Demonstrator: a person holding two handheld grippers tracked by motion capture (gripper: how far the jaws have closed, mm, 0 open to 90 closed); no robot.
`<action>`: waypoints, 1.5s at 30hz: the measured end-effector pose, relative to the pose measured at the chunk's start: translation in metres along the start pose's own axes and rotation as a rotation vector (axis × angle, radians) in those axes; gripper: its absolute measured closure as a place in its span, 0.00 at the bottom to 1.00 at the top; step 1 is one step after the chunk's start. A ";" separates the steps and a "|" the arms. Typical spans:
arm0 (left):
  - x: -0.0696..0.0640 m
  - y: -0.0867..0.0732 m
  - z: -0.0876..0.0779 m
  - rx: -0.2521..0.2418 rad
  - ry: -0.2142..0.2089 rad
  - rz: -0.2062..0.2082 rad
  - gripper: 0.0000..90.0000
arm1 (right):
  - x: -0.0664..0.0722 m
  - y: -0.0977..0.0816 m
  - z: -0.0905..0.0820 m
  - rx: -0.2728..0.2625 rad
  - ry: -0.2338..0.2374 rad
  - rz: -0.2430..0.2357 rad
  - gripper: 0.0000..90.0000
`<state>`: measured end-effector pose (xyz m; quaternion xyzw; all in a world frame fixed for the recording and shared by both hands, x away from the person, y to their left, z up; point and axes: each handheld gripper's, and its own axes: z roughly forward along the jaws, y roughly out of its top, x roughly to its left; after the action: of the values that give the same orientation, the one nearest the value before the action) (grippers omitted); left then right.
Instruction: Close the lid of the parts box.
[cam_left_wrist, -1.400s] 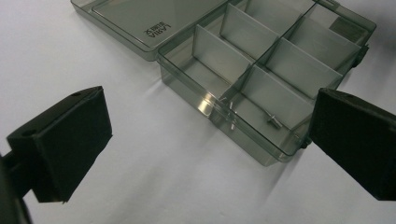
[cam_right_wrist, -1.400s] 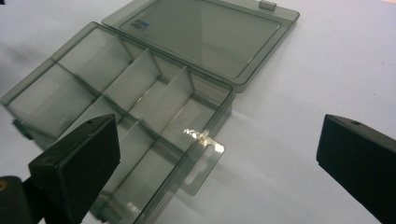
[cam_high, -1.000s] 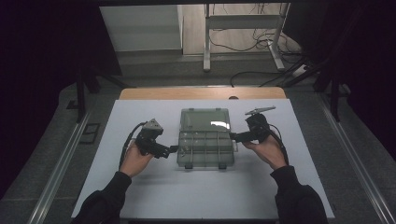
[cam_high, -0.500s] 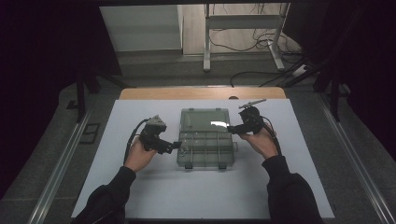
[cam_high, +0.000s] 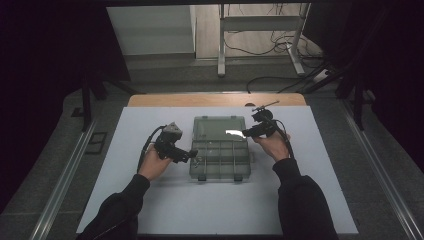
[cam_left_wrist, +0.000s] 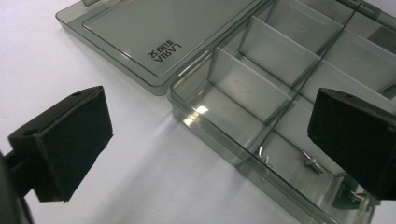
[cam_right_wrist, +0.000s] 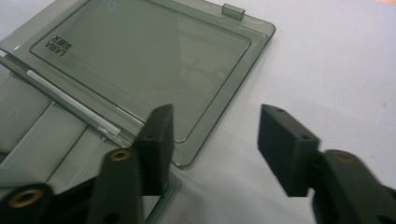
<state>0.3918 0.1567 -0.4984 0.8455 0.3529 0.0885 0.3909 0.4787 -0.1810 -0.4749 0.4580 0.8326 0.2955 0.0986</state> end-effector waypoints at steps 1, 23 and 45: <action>0.001 0.000 0.001 -0.003 -0.002 -0.002 0.00 | 0.000 0.001 0.002 0.004 0.001 0.000 0.59; 0.012 -0.004 -0.006 -0.035 0.015 -0.036 0.00 | 0.008 0.011 0.026 0.094 -0.087 0.077 0.88; 0.016 -0.007 -0.007 -0.033 0.031 -0.056 0.00 | 0.020 0.017 0.033 0.089 -0.101 0.046 0.94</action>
<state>0.3969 0.1753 -0.5009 0.8272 0.3811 0.0966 0.4015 0.4938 -0.1440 -0.4891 0.4952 0.8282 0.2369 0.1129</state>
